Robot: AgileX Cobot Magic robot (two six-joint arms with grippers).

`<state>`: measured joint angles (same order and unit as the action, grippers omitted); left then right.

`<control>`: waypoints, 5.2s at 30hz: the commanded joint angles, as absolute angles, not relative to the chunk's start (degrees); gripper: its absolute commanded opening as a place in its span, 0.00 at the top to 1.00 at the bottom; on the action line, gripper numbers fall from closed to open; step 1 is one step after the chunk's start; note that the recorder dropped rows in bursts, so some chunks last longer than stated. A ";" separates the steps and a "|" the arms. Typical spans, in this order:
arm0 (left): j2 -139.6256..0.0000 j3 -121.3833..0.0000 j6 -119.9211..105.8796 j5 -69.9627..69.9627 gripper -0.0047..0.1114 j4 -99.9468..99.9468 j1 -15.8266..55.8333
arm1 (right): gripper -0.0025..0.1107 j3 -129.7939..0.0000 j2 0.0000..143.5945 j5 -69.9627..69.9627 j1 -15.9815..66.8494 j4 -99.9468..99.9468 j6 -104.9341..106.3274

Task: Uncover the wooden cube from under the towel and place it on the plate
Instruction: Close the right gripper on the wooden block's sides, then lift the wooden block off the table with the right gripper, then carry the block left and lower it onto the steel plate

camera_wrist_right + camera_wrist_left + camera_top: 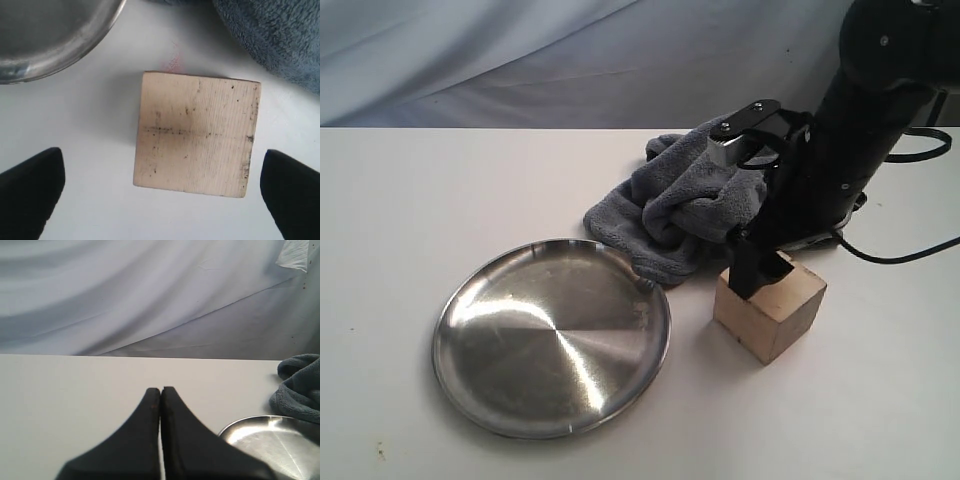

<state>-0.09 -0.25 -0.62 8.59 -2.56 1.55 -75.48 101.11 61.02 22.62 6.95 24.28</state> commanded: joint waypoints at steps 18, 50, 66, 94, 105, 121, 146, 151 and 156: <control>0.00 0.00 -0.58 8.45 0.95 -2.52 1.60 | 0.12 -75.48 108.25 59.57 22.88 2.19 22.19; 0.00 0.00 -0.46 8.45 0.95 -2.52 1.60 | 0.12 -75.48 104.43 56.83 22.88 0.00 25.19; 0.00 0.00 -0.60 8.45 0.95 -2.52 1.60 | 0.12 -75.48 109.83 55.69 22.88 -0.98 25.19; 0.00 0.00 -0.47 8.45 0.95 -2.52 1.60 | 0.98 -75.87 108.46 57.76 22.88 5.54 26.97; 0.00 0.00 -0.47 8.45 0.95 -2.52 1.60 | 0.98 -89.77 99.40 65.54 27.43 22.22 30.55; 0.00 0.00 -0.48 8.45 0.95 -2.52 1.60 | 0.98 -105.52 122.93 63.64 44.56 5.83 24.00; 0.00 0.00 -0.48 8.45 0.95 -2.52 1.60 | 0.41 -106.10 130.30 65.57 44.56 4.37 20.48; 0.00 0.00 -0.48 8.45 0.95 -2.52 1.60 | 0.32 -106.10 130.30 66.35 44.56 2.93 21.16; 0.00 0.00 -0.48 8.45 0.95 -2.52 1.60 | 0.15 -106.10 130.30 66.19 45.38 2.34 20.86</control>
